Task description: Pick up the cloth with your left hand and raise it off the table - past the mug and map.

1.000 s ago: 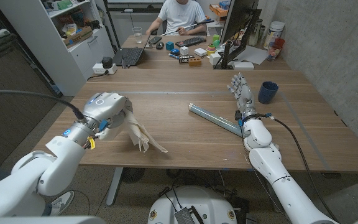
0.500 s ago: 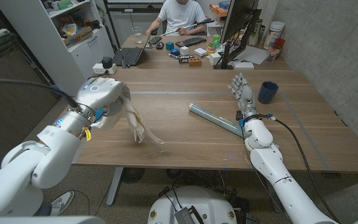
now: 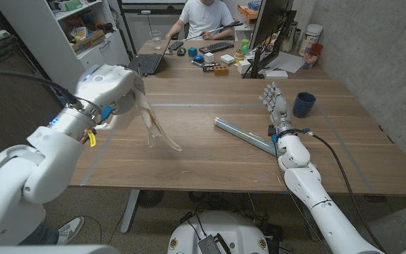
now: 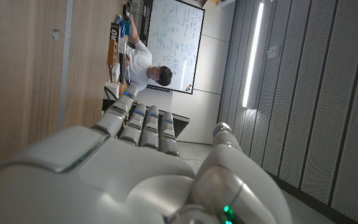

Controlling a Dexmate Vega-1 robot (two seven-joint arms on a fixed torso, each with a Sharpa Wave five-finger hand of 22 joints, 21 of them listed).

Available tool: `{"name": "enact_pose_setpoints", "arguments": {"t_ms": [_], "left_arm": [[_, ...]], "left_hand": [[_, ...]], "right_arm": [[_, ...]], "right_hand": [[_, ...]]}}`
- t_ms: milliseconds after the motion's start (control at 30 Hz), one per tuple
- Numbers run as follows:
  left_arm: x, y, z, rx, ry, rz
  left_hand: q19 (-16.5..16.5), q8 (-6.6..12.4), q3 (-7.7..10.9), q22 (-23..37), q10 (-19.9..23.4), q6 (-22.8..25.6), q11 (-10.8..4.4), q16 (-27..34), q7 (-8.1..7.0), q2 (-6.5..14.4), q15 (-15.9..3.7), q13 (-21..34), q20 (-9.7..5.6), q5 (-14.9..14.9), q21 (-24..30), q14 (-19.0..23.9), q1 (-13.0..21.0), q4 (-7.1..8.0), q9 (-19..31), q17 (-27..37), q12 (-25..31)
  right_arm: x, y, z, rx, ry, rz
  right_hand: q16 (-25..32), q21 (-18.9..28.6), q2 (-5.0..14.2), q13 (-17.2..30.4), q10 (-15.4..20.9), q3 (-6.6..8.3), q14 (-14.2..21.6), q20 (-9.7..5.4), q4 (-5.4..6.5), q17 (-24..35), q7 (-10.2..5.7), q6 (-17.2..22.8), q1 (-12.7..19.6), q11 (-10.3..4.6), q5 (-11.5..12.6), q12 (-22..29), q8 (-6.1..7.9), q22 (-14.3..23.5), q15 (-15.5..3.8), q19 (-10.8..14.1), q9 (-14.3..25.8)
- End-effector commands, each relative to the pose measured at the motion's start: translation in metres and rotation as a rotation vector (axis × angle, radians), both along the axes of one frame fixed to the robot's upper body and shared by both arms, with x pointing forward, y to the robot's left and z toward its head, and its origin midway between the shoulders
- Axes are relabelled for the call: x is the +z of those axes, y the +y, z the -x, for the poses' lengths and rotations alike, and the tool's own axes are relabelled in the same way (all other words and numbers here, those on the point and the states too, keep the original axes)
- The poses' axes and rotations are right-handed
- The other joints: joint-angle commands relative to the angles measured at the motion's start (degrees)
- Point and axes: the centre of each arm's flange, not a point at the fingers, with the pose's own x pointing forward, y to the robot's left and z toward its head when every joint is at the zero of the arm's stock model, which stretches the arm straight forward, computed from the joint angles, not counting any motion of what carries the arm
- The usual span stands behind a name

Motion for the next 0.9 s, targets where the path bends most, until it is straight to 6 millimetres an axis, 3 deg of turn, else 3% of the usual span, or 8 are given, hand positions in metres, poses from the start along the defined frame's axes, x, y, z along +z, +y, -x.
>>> {"name": "enact_pose_setpoints", "arguments": {"t_ms": [33, 400, 900], "left_arm": [[0.027, -0.006, 0.029, 0.010, -0.123, -0.032], [0.059, 0.000, 0.043, -0.054, -0.058, 0.052], [0.058, -0.011, 0.044, -0.044, -0.136, 0.013]], "left_hand": [[-0.55, -0.20, 0.55, 0.15, 2.82, 0.49, -1.59, -0.27, -0.20, 0.21, -10.33, 5.61, -0.40, 0.55, 0.42, 10.14, 0.19, 0.09, 0.19, 0.31, -0.16], [-0.91, -0.25, 0.63, 0.15, 2.94, 0.59, -1.59, -0.45, -0.32, 0.07, -10.41, 5.89, -0.38, 0.87, 0.87, 10.10, -0.03, 0.08, 0.19, 0.70, -0.59], [-1.65, -0.47, 0.79, 0.15, 3.17, 0.44, -1.79, -0.67, -0.39, -0.04, -10.30, 6.52, -0.18, 1.35, 1.59, 10.09, -0.25, 0.05, 0.23, 1.40, -1.19]], "right_arm": [[0.004, -0.001, 0.001, -0.002, -0.010, -0.001], [0.001, -0.009, 0.005, -0.017, -0.014, -0.023], [-0.004, -0.012, 0.007, -0.017, 0.001, -0.037]], "right_hand": [[-0.02, -0.06, 0.38, 0.15, 0.65, -0.06, 0.55, -0.19, -0.04, 0.28, 0.04, 0.23, -0.41, 0.11, 0.23, 0.21, 0.15, 0.18, 0.13, -0.27, 0.26], [-0.03, -0.04, 0.41, 0.15, 0.65, -0.03, 0.63, -0.18, -0.06, 0.27, 0.01, 0.26, -0.42, 0.05, 0.24, 0.16, 0.12, 0.18, 0.13, -0.27, 0.26], [-0.06, 0.00, 0.46, 0.15, 0.67, 0.00, 0.72, -0.16, -0.07, 0.28, 0.06, 0.26, -0.48, -0.01, 0.23, 0.12, 0.07, 0.17, 0.10, -0.24, 0.26]]}}
